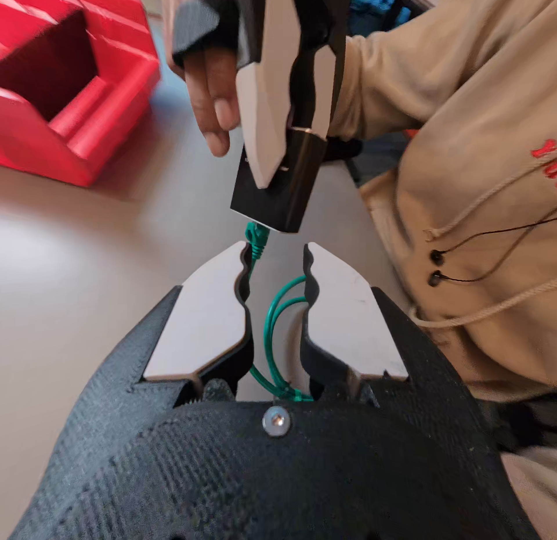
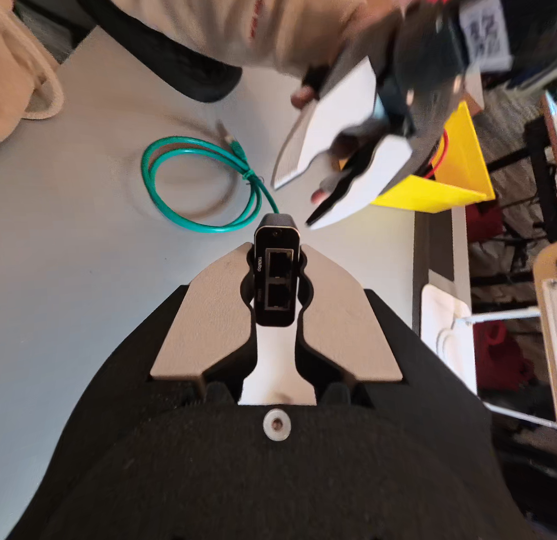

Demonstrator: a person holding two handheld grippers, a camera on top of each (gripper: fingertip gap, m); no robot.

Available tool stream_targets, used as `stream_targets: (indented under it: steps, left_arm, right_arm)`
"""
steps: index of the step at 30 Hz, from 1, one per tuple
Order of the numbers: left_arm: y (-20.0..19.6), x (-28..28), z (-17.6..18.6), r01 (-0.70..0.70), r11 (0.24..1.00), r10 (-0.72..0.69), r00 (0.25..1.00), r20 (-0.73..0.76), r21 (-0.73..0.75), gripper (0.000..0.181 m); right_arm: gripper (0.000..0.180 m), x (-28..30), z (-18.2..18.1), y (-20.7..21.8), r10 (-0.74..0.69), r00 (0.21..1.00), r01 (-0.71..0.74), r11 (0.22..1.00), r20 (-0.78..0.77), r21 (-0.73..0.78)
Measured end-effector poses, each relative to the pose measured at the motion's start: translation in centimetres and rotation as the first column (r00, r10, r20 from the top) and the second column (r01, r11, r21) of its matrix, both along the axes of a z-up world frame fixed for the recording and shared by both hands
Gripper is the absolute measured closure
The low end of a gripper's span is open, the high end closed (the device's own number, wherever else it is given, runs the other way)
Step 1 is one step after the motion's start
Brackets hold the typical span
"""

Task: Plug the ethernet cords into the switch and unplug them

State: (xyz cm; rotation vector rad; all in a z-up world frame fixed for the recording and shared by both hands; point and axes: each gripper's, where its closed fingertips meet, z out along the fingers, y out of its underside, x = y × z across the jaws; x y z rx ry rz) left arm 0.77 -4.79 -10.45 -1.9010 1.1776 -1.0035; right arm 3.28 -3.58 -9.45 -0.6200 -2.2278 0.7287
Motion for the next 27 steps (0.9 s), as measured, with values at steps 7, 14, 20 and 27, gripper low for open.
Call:
stream_targets:
  steps: [7, 14, 20, 27]
  left_arm:
    - [2.5, 1.0, 3.0, -0.162, 0.895, 0.249, 0.954, -0.165, 0.415, 0.135]
    - [2.9, 2.9, 6.6, -0.231, 0.780, 0.309, 0.951, -0.036, 0.582, 0.157]
    - [1.7, 2.3, 12.9, -0.410, 0.770, 0.222, 0.890, 0.398, 0.489, 0.157]
    - [1.4, 0.8, 16.0, -0.523, 0.776, 0.148, 0.694, 0.705, 0.353, 0.157]
  right_arm:
    - [0.156, -0.5, 2.2, 2.1, -0.178, 0.984, 0.176, 0.978, -0.002, -0.112]
    - [0.155, -0.4, 7.1, 0.8, -0.194, 0.972, 0.145, 0.940, -0.135, -0.307]
    - [0.145, 0.9, 14.3, 1.1, -0.221, 0.881, -0.103, 0.772, -0.418, -0.627]
    - [0.148, -1.8, 10.1, 0.6, -0.189, 0.942, -0.061, 0.718, -0.278, -0.693]
